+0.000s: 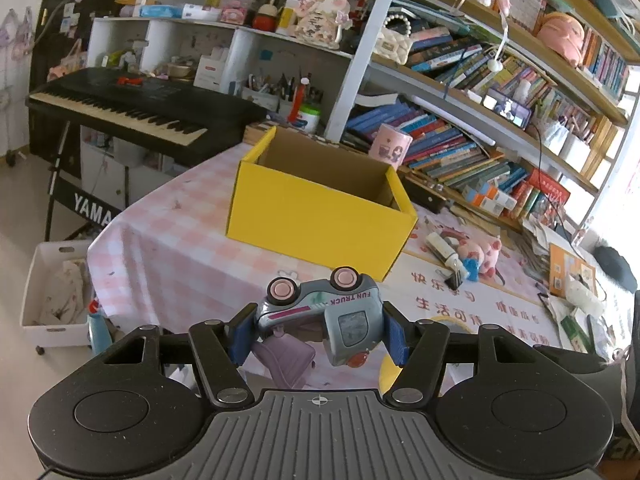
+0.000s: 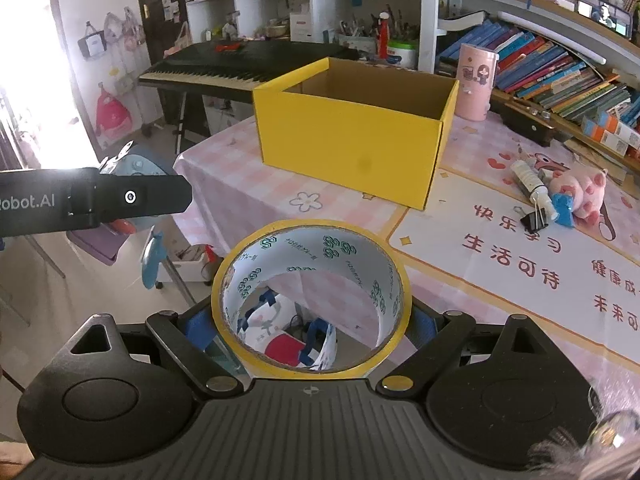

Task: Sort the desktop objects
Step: 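Carry the truck with the left tool while the right tool carries the tape roll to the yellow box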

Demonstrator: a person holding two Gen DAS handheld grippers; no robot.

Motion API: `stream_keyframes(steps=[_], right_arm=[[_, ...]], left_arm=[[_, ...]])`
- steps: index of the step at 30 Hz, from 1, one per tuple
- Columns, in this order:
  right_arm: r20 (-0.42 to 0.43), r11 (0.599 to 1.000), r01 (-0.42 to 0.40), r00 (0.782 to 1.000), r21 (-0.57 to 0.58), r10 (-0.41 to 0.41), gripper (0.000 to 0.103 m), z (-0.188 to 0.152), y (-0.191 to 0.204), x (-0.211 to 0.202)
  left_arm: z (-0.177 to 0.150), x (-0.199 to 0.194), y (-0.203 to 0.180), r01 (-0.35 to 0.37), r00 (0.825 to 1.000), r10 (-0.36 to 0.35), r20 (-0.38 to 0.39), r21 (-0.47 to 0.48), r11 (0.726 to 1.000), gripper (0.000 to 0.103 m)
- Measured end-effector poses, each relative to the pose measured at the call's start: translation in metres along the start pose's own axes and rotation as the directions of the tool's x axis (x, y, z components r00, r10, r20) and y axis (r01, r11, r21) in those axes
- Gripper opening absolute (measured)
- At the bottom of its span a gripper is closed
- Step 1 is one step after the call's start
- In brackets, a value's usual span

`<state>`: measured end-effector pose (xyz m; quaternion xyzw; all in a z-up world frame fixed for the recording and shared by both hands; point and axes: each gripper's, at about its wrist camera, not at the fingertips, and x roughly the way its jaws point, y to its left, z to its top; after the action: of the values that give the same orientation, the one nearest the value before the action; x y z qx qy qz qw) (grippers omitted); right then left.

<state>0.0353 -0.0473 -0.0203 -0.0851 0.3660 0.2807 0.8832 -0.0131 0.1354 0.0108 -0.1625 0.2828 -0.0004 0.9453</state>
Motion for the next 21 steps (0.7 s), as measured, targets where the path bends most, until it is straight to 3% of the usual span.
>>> stream_keyframes(steps=[13,21], right_arm=[[0.003,1.0,0.018,1.0,-0.006,-0.018,0.091,0.015,-0.01,0.013],[0.093,1.0,0.029,0.995,-0.005,-0.028,0.091,0.058,-0.03,0.026]], left_arm=[[0.019,0.018,0.001,0.013,1.0,-0.013,0.012,0.022,1.0,0.063],[0.058,0.046,-0.005,0.024,0.998,-0.028,0.062,0.07,0.997,0.063]])
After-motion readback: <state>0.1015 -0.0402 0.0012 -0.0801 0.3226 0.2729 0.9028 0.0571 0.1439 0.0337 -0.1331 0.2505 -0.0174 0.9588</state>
